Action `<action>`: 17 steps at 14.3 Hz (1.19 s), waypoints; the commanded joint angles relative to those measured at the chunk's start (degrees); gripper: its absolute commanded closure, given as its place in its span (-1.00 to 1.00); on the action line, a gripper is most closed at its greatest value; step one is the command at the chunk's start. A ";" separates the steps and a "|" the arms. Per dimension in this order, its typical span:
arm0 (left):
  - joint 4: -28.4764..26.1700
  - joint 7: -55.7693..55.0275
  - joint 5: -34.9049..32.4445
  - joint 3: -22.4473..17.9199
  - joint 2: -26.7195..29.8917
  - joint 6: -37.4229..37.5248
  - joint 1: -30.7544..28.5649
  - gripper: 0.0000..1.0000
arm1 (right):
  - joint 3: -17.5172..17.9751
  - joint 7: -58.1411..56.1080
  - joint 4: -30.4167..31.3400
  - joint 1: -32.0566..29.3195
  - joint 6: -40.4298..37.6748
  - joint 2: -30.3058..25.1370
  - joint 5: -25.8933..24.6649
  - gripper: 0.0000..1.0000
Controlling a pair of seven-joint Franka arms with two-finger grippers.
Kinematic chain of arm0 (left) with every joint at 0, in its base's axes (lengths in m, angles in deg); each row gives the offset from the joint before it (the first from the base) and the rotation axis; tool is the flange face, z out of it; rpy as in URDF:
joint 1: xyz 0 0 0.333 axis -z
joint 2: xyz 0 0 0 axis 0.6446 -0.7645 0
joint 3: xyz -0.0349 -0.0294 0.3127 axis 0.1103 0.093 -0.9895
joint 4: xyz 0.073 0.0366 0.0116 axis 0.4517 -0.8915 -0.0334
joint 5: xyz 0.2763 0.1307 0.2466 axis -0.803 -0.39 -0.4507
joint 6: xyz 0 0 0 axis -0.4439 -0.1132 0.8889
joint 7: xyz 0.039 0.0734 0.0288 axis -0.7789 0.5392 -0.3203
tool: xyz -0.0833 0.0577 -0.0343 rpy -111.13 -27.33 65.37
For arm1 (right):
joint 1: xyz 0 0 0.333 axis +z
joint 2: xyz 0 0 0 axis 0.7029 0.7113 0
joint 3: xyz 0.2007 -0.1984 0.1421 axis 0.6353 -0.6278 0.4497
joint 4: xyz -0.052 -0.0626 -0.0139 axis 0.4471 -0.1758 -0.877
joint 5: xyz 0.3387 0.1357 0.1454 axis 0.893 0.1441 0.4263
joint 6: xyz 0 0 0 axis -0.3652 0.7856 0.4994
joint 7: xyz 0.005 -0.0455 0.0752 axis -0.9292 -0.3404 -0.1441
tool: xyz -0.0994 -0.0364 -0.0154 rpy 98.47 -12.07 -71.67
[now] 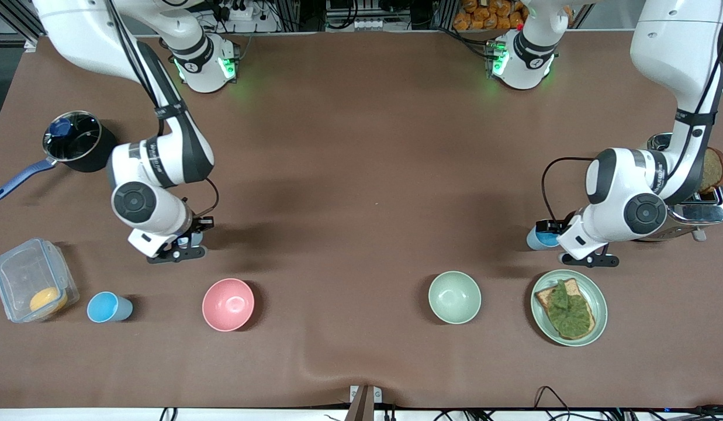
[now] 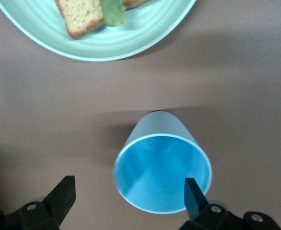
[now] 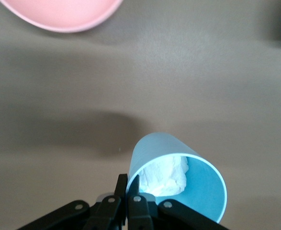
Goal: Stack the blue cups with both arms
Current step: 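Carry the tissue cup with the right gripper toward the table middle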
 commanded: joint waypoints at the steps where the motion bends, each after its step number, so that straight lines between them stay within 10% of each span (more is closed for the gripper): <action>1: 1.14 1.58 0.26 0.44 -1.25 -0.25 -0.25 -1.00 | 0.34 1.86 -7.00 2.83 -8.37 -0.22 5.41 1.00; 5: 2.46 1.58 0.26 0.44 -2.48 -0.25 0.28 -1.00 | 0.60 15.79 -13.60 9.58 -13.92 0.04 11.94 1.00; 13: 3.61 1.76 -0.09 0.53 -4.68 -0.25 0.90 1.00 | 0.60 45.96 -18.88 26.73 -4.46 8.12 11.95 1.00; 17: 3.69 2.02 -0.18 0.53 -4.68 -0.25 0.90 1.00 | 0.34 55.99 -18.97 32.70 5.22 12.52 11.24 1.00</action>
